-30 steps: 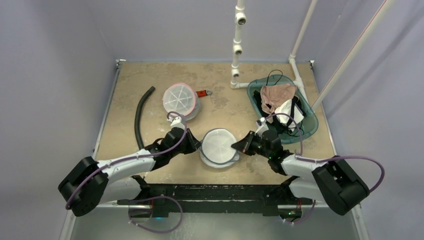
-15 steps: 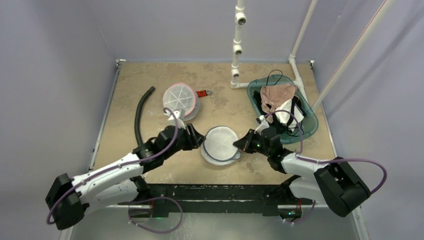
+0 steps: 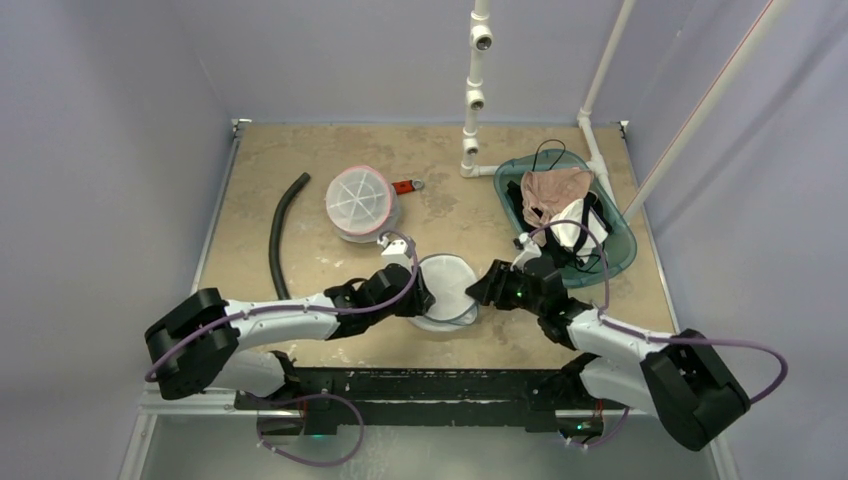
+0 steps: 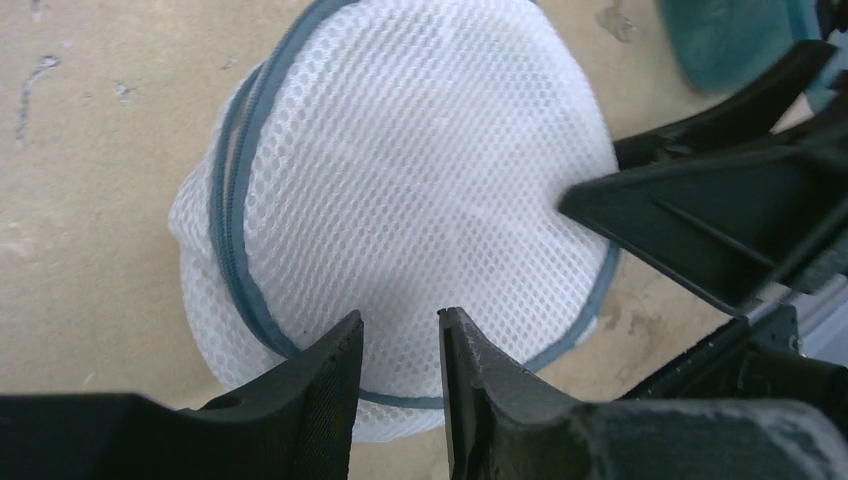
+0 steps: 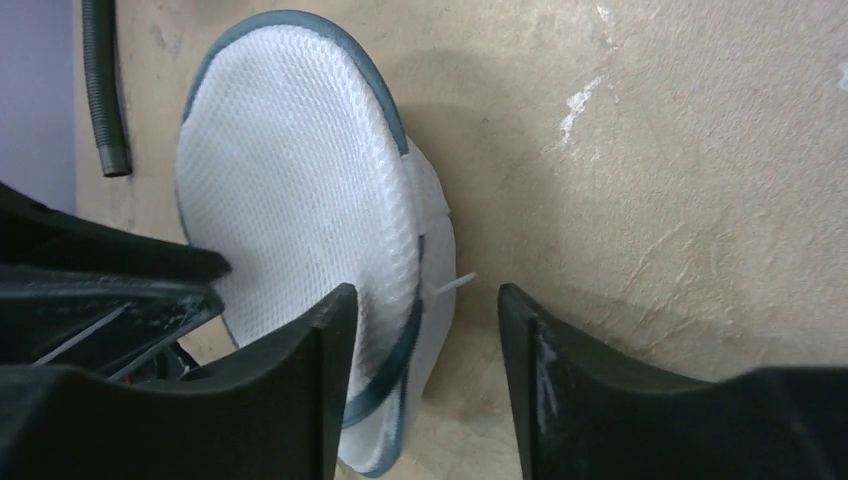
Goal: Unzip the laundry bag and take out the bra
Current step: Place the laundry bag at the center of the board.
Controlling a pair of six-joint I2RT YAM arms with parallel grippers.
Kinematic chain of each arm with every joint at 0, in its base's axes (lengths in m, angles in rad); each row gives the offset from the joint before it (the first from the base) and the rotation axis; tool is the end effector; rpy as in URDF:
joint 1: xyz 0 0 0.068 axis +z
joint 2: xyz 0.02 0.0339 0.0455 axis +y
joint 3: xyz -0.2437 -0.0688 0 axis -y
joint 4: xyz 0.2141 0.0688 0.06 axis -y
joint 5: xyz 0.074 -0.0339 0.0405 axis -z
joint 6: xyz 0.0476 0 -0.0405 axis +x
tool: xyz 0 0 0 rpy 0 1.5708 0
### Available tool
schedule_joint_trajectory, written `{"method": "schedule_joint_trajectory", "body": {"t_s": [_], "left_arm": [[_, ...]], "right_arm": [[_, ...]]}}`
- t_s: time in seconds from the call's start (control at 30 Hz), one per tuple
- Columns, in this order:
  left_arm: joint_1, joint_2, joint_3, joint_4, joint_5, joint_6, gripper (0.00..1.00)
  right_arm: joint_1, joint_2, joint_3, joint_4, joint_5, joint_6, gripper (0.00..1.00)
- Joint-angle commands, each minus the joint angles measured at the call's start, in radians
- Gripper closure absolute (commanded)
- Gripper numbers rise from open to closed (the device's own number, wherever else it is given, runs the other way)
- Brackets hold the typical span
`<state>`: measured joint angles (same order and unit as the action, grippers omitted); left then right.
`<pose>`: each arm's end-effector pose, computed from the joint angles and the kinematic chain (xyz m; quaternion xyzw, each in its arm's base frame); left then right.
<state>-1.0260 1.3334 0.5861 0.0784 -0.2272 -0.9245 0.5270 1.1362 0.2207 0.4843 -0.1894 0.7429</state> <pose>0.1413 -0.2125 0.1742 -0.0040 0.8956 -0.3012 0.3274 0.1728 0.1109 0.1509 0.0396 0.8389 0.3826 0.3851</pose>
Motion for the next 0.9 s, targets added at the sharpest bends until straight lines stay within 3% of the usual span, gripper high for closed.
{"method": "schedule_joint_trajectory", "body": {"t_s": [0.0,0.2,0.47,0.67,0.73,0.87], "left_arm": [[0.002,-0.014,-0.038,0.045,-0.118,-0.047,0.67],[0.002,0.001,-0.056,-0.022,-0.184,-0.069,0.68],[0.002,0.032,-0.109,-0.017,-0.217,-0.081,0.69],[0.002,0.071,-0.124,0.008,-0.220,-0.084,0.70],[0.002,0.077,-0.131,0.014,-0.221,-0.088,0.70],[0.002,0.074,-0.144,0.017,-0.222,-0.089,0.71]], "right_arm": [[-0.003,-0.112,0.046,-0.111,0.032,-0.045,0.39],[-0.002,-0.147,0.039,-0.130,-0.034,-0.024,0.35],[-0.002,-0.007,0.034,0.083,-0.181,-0.006,0.36],[0.041,0.116,0.084,0.098,-0.195,-0.039,0.38],[0.073,0.168,0.112,0.065,-0.134,-0.053,0.42],[0.087,0.250,0.117,0.071,-0.091,-0.047,0.65]]}}
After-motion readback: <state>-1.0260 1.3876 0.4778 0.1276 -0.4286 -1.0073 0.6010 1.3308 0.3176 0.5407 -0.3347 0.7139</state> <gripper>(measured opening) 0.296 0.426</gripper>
